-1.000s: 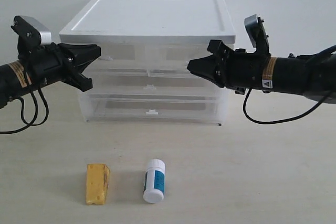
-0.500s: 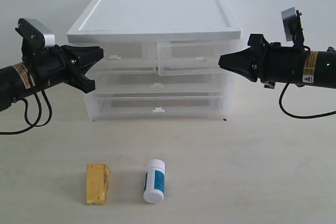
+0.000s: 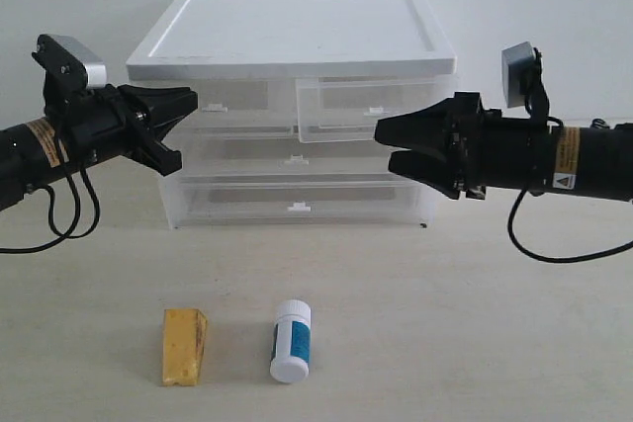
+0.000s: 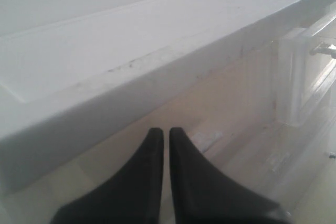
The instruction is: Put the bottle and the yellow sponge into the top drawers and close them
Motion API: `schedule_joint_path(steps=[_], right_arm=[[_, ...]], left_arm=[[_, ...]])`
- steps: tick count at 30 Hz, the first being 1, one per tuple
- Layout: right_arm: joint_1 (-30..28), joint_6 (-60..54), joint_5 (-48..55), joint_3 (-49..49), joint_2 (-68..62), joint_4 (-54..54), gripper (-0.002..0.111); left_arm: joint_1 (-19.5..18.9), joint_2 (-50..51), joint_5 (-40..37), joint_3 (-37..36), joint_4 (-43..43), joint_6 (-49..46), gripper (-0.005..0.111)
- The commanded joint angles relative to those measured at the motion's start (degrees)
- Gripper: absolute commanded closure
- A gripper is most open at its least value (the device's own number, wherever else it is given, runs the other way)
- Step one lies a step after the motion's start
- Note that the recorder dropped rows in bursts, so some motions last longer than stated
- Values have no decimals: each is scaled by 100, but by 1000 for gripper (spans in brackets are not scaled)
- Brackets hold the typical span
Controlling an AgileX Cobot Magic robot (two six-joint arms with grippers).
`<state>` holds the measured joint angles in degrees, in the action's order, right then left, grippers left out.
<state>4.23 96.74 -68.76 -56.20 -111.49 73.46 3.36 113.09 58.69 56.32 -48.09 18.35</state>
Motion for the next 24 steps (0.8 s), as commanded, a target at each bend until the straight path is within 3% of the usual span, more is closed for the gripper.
schedule_joint_path(steps=[1, 5, 10, 16, 24], right_arm=[[335, 10, 671, -119, 36, -523, 48], [371, 106, 896, -412, 36, -564, 50], [371, -235, 1126, -439, 50, -433, 62], [371, -723, 1278, -439, 109, 676, 62], [398, -1556, 2513, -439, 1192, 2426, 62]], left_arm=[[26, 8, -23, 39, 48, 25, 103], [26, 8, -22, 39, 19, 25, 103], [26, 8, -22, 39, 31, 25, 103], [26, 8, -22, 39, 31, 25, 103], [26, 8, -22, 39, 31, -1, 103]])
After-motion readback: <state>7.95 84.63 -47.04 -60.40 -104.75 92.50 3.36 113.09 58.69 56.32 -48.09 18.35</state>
